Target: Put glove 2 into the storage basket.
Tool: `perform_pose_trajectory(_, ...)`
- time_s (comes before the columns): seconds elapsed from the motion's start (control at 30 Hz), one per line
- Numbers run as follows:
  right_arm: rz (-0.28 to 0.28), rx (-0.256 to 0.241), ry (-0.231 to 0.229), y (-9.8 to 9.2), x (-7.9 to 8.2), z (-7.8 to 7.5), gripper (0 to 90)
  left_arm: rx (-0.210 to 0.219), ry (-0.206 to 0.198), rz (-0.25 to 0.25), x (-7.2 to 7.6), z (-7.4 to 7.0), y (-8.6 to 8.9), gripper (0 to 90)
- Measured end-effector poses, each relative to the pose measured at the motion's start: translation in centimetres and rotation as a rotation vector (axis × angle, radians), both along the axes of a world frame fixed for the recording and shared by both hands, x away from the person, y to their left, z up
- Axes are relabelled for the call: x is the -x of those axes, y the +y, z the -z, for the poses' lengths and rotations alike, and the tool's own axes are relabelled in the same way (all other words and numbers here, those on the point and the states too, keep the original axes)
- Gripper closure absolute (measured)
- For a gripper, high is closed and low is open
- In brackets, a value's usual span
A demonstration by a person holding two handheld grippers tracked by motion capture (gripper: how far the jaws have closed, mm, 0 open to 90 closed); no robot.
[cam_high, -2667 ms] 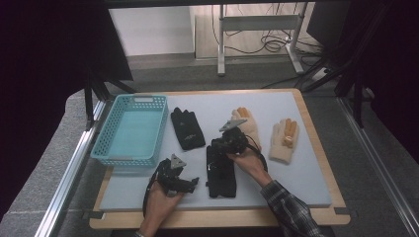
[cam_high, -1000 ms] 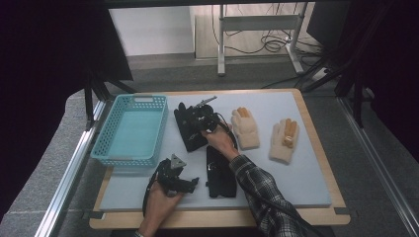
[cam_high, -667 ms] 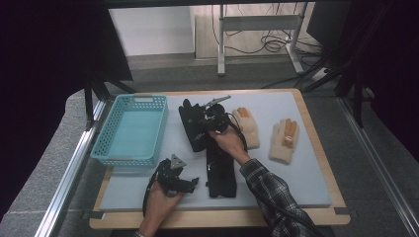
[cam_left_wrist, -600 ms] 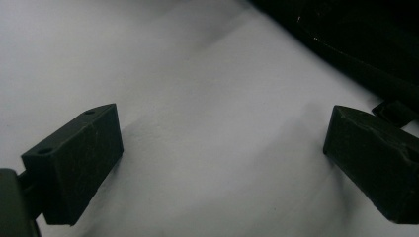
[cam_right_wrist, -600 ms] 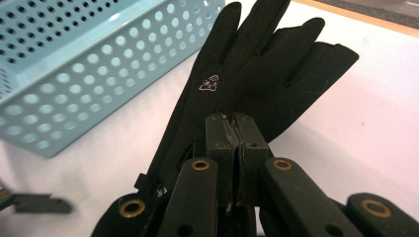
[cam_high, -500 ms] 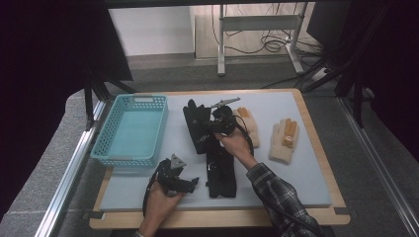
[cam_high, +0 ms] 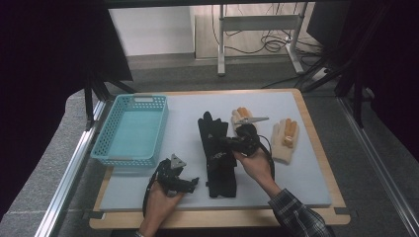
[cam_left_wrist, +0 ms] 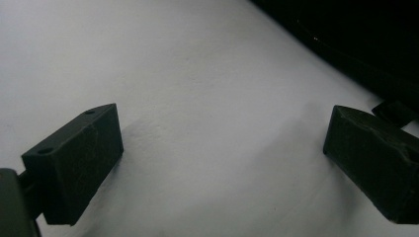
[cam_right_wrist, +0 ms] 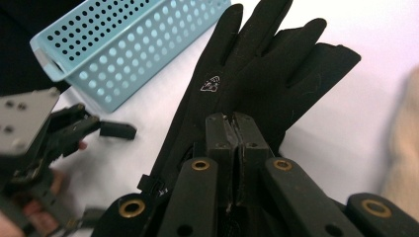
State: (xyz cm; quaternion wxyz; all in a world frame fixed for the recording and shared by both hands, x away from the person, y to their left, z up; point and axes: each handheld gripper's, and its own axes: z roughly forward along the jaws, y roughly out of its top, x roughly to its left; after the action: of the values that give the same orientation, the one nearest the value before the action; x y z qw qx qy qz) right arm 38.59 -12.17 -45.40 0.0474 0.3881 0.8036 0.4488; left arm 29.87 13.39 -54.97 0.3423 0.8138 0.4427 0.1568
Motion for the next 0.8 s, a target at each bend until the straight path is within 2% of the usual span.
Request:
perform_pose_trajectory(0.07, 0.009, -0.006, 0.006, -0.3, 0.5, 0.2, 86.1, 0.005, -0.001, -0.003, 0.0, 0.0, 0.0, 2.0)
perform_pose_trajectory(0.17, 0.036, -0.017, 0.017, -1.0, 2.5, 0.6, 86.1, 0.005, -0.002, -0.004, 0.0, 0.0, 0.0, 2.0)
perform_pose_trajectory(0.27, 0.052, -0.018, 0.015, -1.2, 3.5, 0.6, 86.1, 0.0, 0.001, 0.0, 0.0, 0.0, 0.0, 2.0)
perform_pose_trajectory(0.3, 0.074, -0.019, 0.013, -1.4, 4.4, 0.7, 86.1, 0.0, 0.0, 0.0, 0.0, 0.0, 0.0, 2.0)
perform_pose_trajectory(0.4, 0.091, -0.03, 0.018, -1.5, 5.2, 0.9, 86.1, 0.0, -0.001, 0.0, 0.0, 0.0, 0.0, 2.0)
perform_pose_trajectory(0.5, 0.123, -0.042, 0.025, -1.6, 6.6, 1.7, 85.9, 0.008, -0.001, -0.005, 0.0, 0.0, 0.0, 2.0)
perform_pose_trajectory(0.53, 0.123, -0.042, 0.025, -1.6, 6.6, 1.7, 85.9, 0.008, -0.001, -0.005, 0.0, 0.0, 0.0, 2.0)
perform_pose_trajectory(0.57, 0.133, -0.033, 0.025, -1.6, 6.9, 2.5, 85.8, 0.006, -0.001, -0.006, 0.0, 0.0, 0.0, 2.0)
perform_pose_trajectory(0.6, 0.133, -0.033, 0.025, -1.6, 6.9, 2.5, 85.8, 0.006, -0.001, -0.006, 0.0, 0.0, 0.0, 2.0)
perform_pose_trajectory(0.67, 0.139, -0.016, 0.036, -1.4, 6.9, 3.8, 85.5, 0.001, 0.0, -0.002, 0.0, 0.0, 0.0, 2.0)
perform_pose_trajectory(0.8, 0.148, -0.003, 0.045, -1.1, 7.0, 5.3, 81.9, -0.003, 0.001, -0.002, 0.0, 0.0, 0.0, 2.0)
